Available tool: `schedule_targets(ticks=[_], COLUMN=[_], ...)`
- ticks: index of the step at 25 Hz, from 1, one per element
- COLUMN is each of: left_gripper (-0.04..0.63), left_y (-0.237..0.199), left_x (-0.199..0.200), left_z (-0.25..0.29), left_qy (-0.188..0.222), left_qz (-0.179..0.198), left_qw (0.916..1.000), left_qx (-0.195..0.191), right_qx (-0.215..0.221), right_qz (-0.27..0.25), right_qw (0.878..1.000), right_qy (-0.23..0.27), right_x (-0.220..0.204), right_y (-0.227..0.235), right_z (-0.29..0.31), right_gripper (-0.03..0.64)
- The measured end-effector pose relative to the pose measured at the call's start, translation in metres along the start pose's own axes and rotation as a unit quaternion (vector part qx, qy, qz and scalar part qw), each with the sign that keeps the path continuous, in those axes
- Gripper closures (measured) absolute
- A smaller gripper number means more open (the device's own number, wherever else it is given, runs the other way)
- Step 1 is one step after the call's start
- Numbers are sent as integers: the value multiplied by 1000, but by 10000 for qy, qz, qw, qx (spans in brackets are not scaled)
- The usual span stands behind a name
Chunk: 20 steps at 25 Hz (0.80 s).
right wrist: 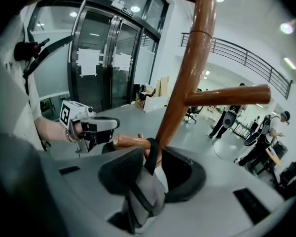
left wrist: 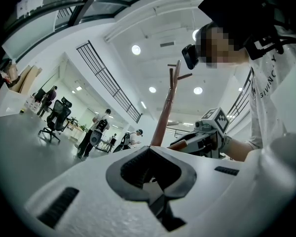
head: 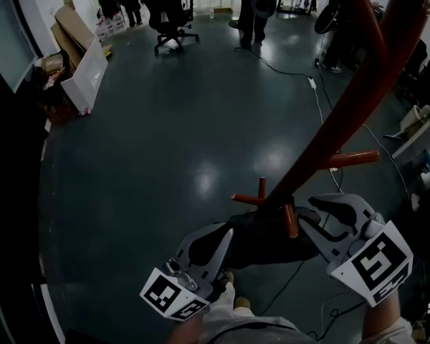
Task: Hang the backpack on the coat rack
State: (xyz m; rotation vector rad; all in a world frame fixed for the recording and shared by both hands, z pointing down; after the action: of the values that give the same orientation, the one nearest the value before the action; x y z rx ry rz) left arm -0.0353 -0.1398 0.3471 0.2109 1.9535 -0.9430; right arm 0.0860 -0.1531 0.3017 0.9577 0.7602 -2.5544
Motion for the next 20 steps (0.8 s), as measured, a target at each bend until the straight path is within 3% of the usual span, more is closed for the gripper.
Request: schedule_targets(ticks=[4,7,10,13,17,20], left_gripper=[584,584,584,584,584,584], left_y=[8,15,25,35,45,53], left_x=[0,-3,-6,-9,-13,-17], left_z=[1,1,-2,-7,-15,-23], left_qy=[-4,-34,-53,-58,4,45], left_qz=[66,109,148,206,271,254], left_qw=[10000,9999,9998,9997,9995,9994], left_qx=[36,65,75,80,134,241], right_qx=[6,-112,156,304,419,501], right_qz=[304,554,939,867,1056,821], right_qw=[9985,9920,9835,9790,9581,9561], right_qy=[447,1130,1540,1821,2630,2767], right_x=[4,11,12,10,18,17], right_y=[-6,-8,-17,-32,-57,-83], right_z=[-12,-26,-39,-49,-63,-67], right_gripper=[525,526,526,526,526,526])
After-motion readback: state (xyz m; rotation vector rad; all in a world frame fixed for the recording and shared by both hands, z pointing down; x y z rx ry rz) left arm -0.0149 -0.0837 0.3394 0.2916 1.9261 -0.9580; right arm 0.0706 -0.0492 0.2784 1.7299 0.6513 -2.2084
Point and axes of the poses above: the fingertips, and each gripper's own axes: z forward along the fingers, y to its right, x out of its top, the point moved 1 cm from there along -z, backward along the fingers, and after that the axes turned 12 degrees about -z, right-handed, at the moved point
